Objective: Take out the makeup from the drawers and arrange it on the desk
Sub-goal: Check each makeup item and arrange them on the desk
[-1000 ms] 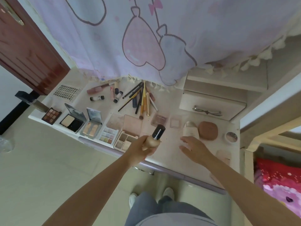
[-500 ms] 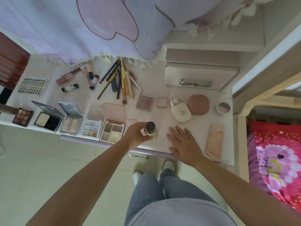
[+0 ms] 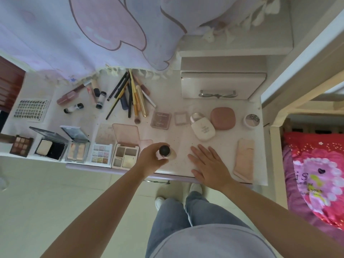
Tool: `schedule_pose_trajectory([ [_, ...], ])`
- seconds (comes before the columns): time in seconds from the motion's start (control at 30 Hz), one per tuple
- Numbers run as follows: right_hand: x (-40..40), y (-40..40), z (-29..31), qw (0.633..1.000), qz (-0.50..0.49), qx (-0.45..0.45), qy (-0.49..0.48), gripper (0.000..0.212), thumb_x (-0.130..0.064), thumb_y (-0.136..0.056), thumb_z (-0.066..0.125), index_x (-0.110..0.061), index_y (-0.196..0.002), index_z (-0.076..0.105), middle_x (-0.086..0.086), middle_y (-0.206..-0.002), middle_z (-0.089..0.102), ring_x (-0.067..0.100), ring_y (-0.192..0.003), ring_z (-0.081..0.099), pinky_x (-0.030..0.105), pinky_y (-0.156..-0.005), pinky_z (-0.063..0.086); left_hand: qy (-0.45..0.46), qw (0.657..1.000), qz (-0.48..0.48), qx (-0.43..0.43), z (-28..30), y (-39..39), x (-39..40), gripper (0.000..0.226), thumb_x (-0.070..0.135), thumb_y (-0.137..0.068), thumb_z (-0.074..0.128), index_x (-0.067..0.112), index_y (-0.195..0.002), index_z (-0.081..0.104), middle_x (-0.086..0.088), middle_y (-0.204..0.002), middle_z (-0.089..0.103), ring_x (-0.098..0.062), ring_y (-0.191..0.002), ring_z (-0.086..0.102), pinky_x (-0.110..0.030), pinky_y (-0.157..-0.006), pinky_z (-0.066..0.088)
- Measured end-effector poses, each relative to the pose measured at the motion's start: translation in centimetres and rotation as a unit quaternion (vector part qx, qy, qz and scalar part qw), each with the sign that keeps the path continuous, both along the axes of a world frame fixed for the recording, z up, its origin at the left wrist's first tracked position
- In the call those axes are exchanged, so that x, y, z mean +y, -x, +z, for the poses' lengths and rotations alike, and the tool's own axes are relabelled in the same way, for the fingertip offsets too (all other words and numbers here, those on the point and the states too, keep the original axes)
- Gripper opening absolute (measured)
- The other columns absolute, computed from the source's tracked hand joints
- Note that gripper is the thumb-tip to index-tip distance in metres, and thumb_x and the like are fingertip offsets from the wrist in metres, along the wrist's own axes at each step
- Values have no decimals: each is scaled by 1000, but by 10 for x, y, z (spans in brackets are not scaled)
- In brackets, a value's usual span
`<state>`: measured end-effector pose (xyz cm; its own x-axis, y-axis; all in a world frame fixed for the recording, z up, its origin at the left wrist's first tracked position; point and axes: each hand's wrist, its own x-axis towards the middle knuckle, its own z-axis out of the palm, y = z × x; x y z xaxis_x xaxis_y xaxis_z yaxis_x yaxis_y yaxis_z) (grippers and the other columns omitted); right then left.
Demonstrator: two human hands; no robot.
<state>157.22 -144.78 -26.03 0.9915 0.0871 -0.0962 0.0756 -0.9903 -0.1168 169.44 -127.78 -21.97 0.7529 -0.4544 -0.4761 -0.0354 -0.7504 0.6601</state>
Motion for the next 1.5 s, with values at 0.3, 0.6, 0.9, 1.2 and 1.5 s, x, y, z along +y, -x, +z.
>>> schedule_pose_trajectory([
  [0.3,-40,14,25,941,-272,-180,-89,36,-27,-75,53,1,-95,65,20,-98,66,36,-96,60,52,-80,46,25,982,114,-151,-7,65,17,46,-3,-76,63,0,-119,47,-4,-102,50,-12,-79,48,-22,-70,39],
  [0.6,-77,6,30,777,-531,76,-328,71,-21,-77,68,-10,-135,30,16,-128,48,34,-116,48,36,-88,40,1,994,-107,18,-10,97,-28,26,8,-86,50,9,-111,54,-8,-103,61,-13,-82,51,-17,-74,39],
  [0.9,-50,0,62,663,-492,83,-558,19,-16,-88,56,-11,-71,49,7,-80,51,18,-63,53,15,-37,46,-42,973,-211,-86,9,86,-72,78,36,-78,67,11,-138,24,-9,-138,33,-25,-124,34,-35,-98,35],
  [1.2,-24,-1,91,830,-386,252,-314,40,-35,-98,19,-13,-75,42,3,-59,40,14,-48,39,24,-52,34,-112,937,-238,-231,21,81,-54,26,20,-93,41,9,-116,43,-10,-109,55,-26,-94,52,-30,-66,34],
  [1.5,-30,8,104,870,-213,57,-441,13,-15,-87,56,-24,-94,50,-14,-65,51,5,-55,43,6,-52,37,-7,983,-183,27,57,72,-33,18,30,-90,51,13,-97,49,-1,-83,62,-19,-65,61,-21,-54,45],
])
